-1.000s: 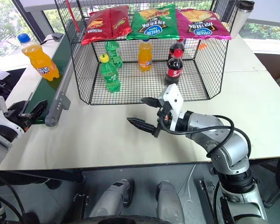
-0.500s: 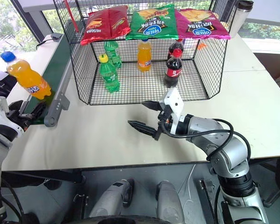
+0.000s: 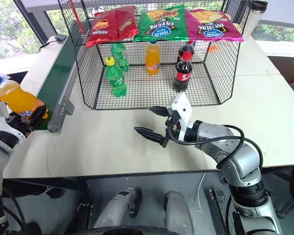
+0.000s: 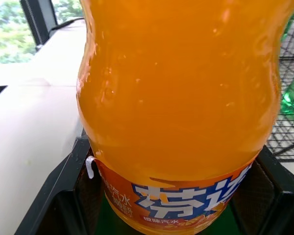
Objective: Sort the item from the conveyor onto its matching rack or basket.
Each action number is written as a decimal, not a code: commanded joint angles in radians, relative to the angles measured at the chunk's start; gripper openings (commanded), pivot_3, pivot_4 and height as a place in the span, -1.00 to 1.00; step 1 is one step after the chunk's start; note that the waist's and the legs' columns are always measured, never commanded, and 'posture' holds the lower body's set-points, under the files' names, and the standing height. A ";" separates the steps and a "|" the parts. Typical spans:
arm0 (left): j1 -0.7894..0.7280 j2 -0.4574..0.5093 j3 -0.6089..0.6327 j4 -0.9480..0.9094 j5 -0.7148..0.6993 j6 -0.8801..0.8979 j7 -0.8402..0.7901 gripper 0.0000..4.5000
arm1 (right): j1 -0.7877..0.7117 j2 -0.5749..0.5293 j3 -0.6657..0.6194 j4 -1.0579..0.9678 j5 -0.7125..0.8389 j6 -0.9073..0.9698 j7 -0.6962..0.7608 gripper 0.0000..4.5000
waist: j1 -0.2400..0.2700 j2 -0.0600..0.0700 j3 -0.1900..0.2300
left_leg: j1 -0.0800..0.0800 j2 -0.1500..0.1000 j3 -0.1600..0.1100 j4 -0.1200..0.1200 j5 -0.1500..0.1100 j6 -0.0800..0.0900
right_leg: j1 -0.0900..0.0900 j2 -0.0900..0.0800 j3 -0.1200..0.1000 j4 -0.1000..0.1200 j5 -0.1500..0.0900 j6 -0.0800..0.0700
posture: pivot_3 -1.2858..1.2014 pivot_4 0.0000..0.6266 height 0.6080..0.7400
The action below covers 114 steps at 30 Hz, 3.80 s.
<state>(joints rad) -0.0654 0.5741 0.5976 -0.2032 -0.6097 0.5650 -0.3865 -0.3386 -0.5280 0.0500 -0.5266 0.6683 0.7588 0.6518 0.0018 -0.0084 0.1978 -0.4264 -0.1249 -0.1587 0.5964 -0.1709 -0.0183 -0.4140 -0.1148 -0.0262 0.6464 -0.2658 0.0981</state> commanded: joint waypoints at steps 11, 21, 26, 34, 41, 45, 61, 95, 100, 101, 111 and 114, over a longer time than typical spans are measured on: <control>-0.213 0.128 0.052 -0.066 -0.280 0.168 -0.030 0.31 | -0.010 -0.004 -0.013 -0.041 0.022 0.001 -0.002 1.00 | 0.009 -0.005 0.001 | -0.001 0.000 0.000 0.000 0.000 0.000 | -0.001 0.001 -0.001 0.000 0.001 0.001 | 0.03 -0.52 0.98; -0.307 0.161 -0.369 -0.083 -0.112 0.079 -0.311 0.31 | -0.033 0.003 -0.010 -0.037 0.028 0.014 -0.009 1.00 | 0.010 -0.005 0.001 | -0.001 0.000 0.001 0.000 0.000 0.000 | -0.001 0.000 0.000 -0.001 0.001 -0.001 | 0.03 -0.52 0.98; -0.332 0.099 -0.559 -0.044 0.021 -0.032 -0.401 0.31 | -0.051 0.001 -0.002 -0.024 0.021 0.012 -0.002 1.00 | 0.007 -0.005 0.001 | -0.001 0.000 0.002 -0.002 0.001 0.003 | -0.002 0.000 0.001 -0.001 0.001 0.000 | 0.03 -0.52 0.98; -0.341 0.016 -0.742 0.063 0.175 -0.194 -0.542 0.31 | -0.088 0.014 0.003 -0.005 0.004 0.006 -0.019 1.00 | 0.009 -0.005 0.001 | -0.002 0.000 0.002 -0.002 0.002 0.003 | -0.003 0.000 0.001 -0.001 0.002 0.002 | 0.03 -0.52 0.98; -0.388 -0.079 -0.785 0.163 0.241 -0.255 -0.568 0.31 | -0.157 0.070 -0.005 0.014 0.026 0.049 -0.077 1.00 | 0.009 -0.005 0.001 | -0.002 0.000 0.002 -0.001 0.002 0.003 | -0.003 0.000 0.000 -0.001 0.003 0.002 | 0.03 -0.52 0.98; -0.411 -0.118 -0.799 0.190 0.262 -0.267 -0.578 0.31 | -0.176 0.086 0.000 0.022 0.033 0.063 -0.085 1.00 | 0.009 -0.005 0.001 | -0.002 0.000 0.001 -0.001 0.002 0.003 | -0.003 0.000 0.000 0.000 0.003 0.002 | 0.03 -0.52 0.98; -0.465 -0.195 -0.797 0.186 0.273 -0.240 -0.588 0.31 | -0.169 0.090 0.025 0.061 -0.038 0.029 -0.084 1.00 | 0.005 -0.005 0.001 | -0.002 0.000 0.002 0.000 0.002 0.003 | -0.003 0.001 -0.001 0.001 0.003 0.003 | 0.03 -0.52 0.98; -0.466 -0.157 -0.782 0.147 0.231 -0.118 -0.616 0.99 | -0.172 0.102 0.011 0.089 -0.061 0.012 -0.066 0.15 | 0.001 -0.005 0.001 | -0.002 0.000 0.002 0.001 0.002 0.003 | -0.002 0.001 -0.001 0.002 0.003 0.003 | 0.03 -0.52 0.98; -0.421 -0.092 -0.752 0.113 0.234 -0.105 -0.611 0.99 | -0.178 0.099 0.008 0.093 -0.066 0.009 -0.064 0.15 | -0.010 -0.005 0.001 | -0.001 0.000 0.001 0.001 0.002 0.003 | -0.002 0.001 -0.001 0.003 0.003 0.003 | 0.03 -0.52 0.98; -0.411 -0.076 -0.743 0.106 0.238 -0.106 -0.607 0.99 | -0.181 0.099 0.007 0.096 -0.071 0.006 -0.067 0.15 | -0.012 -0.005 0.001 | -0.001 0.000 0.001 0.001 0.002 0.003 | -0.002 0.001 -0.001 0.003 0.003 0.003 | 0.03 -0.52 0.98; -0.255 -0.095 -0.533 -0.035 0.240 -0.085 -0.298 0.99 | -0.335 0.178 0.015 0.326 -0.255 -0.147 -0.185 0.15 | -0.016 -0.005 0.001 | -0.001 0.000 0.001 0.001 0.003 0.002 | -0.003 0.002 0.000 0.003 0.003 0.002 | 0.03 -0.52 0.98; -0.206 -0.136 -0.531 -0.117 0.245 -0.056 -0.227 0.99 | -0.382 0.214 0.017 0.407 -0.306 -0.205 -0.211 0.15 | -0.013 -0.005 0.001 | -0.001 0.000 0.001 0.001 0.003 0.002 | -0.003 0.002 0.000 0.003 0.004 0.002 | 0.03 -0.52 0.98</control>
<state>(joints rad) -0.2846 0.4387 0.0468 -0.2495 -0.3582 0.4986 -0.6517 -0.6811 -0.3243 0.0902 -0.1166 0.3831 0.6178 0.4555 -0.0111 -0.0135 0.1984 -0.4275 -0.1247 -0.1573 0.5971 -0.1679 -0.0164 -0.4167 -0.1132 -0.0257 0.6500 -0.2616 0.1007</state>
